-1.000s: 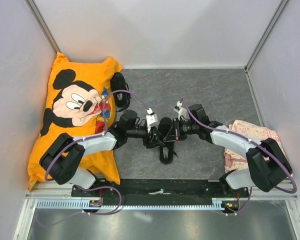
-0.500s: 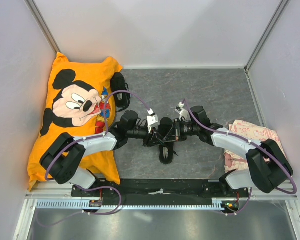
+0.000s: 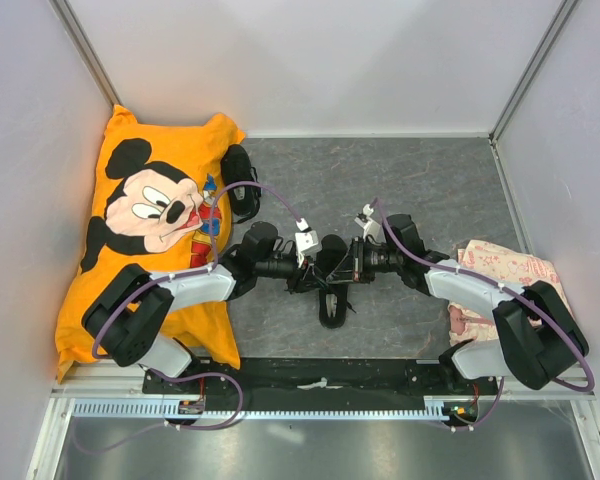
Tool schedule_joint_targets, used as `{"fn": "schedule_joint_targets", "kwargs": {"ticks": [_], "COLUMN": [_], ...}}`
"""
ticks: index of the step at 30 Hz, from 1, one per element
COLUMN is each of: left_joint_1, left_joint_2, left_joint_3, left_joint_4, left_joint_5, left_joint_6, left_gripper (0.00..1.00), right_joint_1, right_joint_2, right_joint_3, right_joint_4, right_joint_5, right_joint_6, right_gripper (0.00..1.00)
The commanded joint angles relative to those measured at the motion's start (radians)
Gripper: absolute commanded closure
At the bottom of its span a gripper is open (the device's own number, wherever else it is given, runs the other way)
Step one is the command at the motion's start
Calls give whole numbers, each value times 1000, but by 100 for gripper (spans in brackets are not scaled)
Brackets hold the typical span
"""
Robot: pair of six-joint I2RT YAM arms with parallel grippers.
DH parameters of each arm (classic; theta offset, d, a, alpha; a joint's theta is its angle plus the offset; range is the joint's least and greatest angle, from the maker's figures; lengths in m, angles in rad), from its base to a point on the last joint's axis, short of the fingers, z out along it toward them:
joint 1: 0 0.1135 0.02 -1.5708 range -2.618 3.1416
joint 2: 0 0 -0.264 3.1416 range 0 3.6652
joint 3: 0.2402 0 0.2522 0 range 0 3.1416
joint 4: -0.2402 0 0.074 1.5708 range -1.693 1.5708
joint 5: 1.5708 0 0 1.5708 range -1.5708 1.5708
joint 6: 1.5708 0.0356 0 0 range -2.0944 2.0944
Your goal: Tie the shoes
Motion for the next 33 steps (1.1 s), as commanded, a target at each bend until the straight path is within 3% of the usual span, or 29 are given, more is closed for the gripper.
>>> {"fn": "schedule_joint_targets", "kwargs": {"ticks": [1, 3, 5, 8, 11, 12, 19, 27, 33], "left_joint_1": [-2, -1, -2, -1, -1, -1, -1, -4, -7], "left_joint_2": [3, 3, 2, -1, -4, -6, -10, -3, 7], "left_joint_3": [28, 30, 33, 36, 42, 43, 46, 68, 82], "left_joint_4": [15, 9, -5, -20, -49, -57, -83, -105, -112], "left_joint_5": [-13, -15, -13, -15, -15, -18, 7, 8, 24], "left_joint_6": [12, 20, 32, 43, 70, 77, 130, 190, 210], "left_gripper": [73, 82, 88, 94, 98, 98, 98, 98, 98], "right_joint_1": [-2, -4, -10, -15, -22, -25, -38, -3, 40], "right_joint_2": [-32, -37, -41, -46, -49, -51, -67, -21, 8], "right_joint_3": [-10, -10, -10, -9, 6, 26, 181, 241, 250], "right_joint_4": [45, 44, 41, 35, 6, -37, -283, -326, -320], "right_joint_5": [-38, -43, -46, -52, -64, -64, 19, 15, 55], "right_joint_6": [32, 29, 29, 20, -28, -52, -359, -338, -401], "right_gripper": [96, 84, 79, 72, 54, 53, 62, 66, 60]}}
